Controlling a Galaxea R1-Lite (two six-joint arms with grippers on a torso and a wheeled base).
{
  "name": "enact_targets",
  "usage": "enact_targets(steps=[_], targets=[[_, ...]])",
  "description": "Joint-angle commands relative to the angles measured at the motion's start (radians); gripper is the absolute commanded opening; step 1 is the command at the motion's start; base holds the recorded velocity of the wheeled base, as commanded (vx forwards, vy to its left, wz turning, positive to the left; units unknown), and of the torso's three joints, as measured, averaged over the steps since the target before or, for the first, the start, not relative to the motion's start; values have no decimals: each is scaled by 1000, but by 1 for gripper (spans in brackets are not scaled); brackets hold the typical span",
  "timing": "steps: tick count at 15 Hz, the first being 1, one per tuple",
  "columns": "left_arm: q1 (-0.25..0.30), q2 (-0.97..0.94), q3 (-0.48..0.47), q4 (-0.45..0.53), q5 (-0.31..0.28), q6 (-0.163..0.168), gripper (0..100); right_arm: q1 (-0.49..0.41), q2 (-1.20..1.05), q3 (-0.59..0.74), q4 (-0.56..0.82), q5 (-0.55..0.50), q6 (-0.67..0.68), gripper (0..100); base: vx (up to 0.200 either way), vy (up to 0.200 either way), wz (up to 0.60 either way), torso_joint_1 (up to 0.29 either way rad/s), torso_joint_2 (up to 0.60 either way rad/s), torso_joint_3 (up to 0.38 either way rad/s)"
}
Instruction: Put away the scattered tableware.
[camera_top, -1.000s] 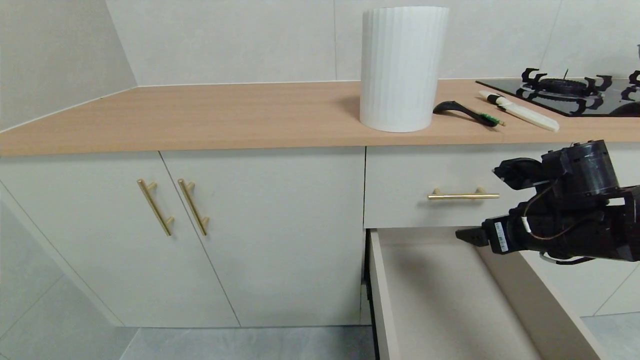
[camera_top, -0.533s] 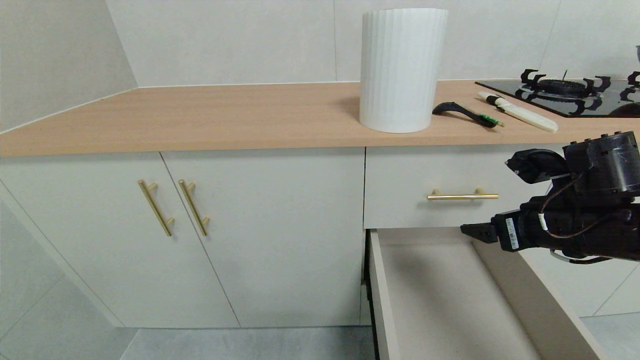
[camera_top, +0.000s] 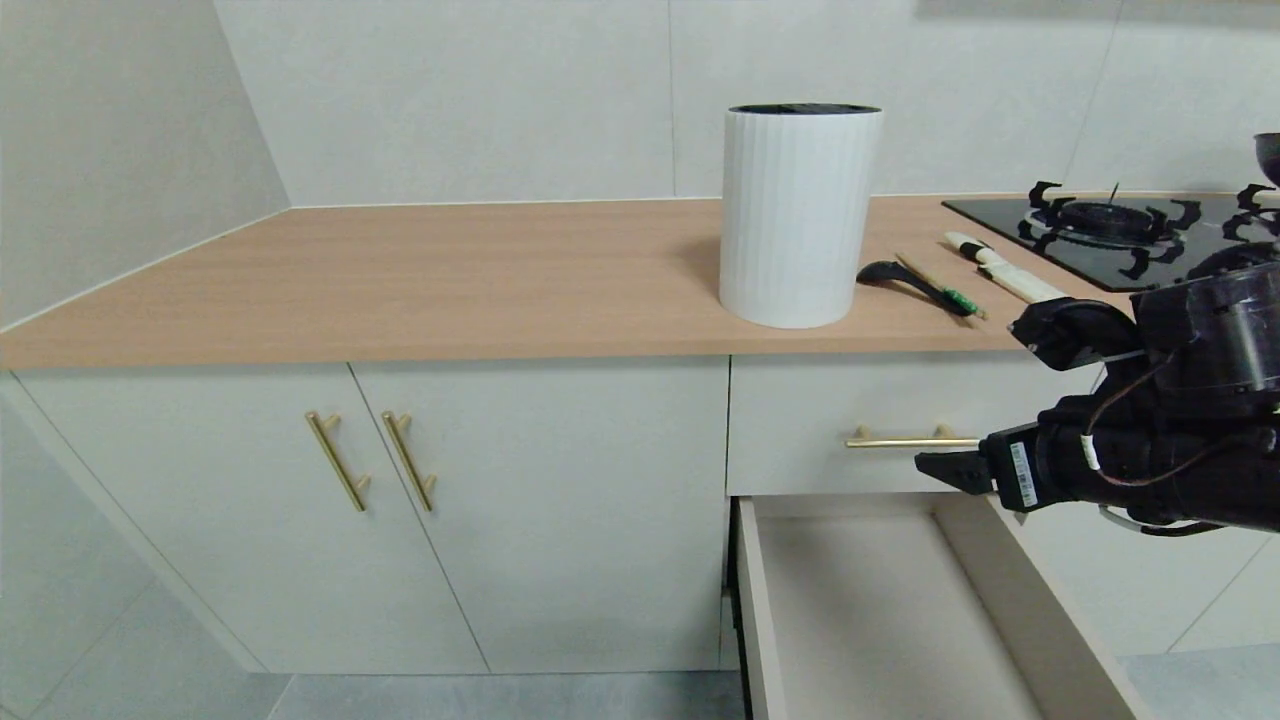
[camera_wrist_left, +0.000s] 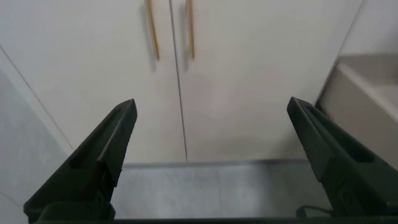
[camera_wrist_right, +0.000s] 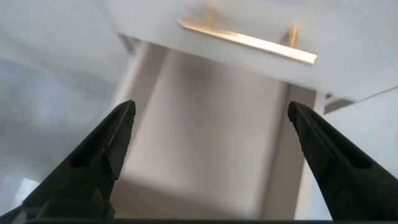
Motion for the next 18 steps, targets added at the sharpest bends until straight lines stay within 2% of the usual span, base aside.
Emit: enact_targets(steps=[1,10,13,16,18], targets=[[-1,1,0,0,0,0,100,1,10,-1,-1,-1,0,100,0,0,0,178,-456,-305],[0,1,0,0,0,0,100,-11,61,4,-79,-7,2,100,0,0,0,190,-472,-290],[0,1,0,0,0,0,100,-31,96,4,-148,-15,2,100,0,0,0,71,-172,-100],[-1,1,0,0,0,0,100,-40,170,-47,-192,-127,22,100,0,0,0,9,-17,-12],[0,1,0,0,0,0,100,-40,228,-107,-185,-185,95,100,0,0,0,0,0,0]])
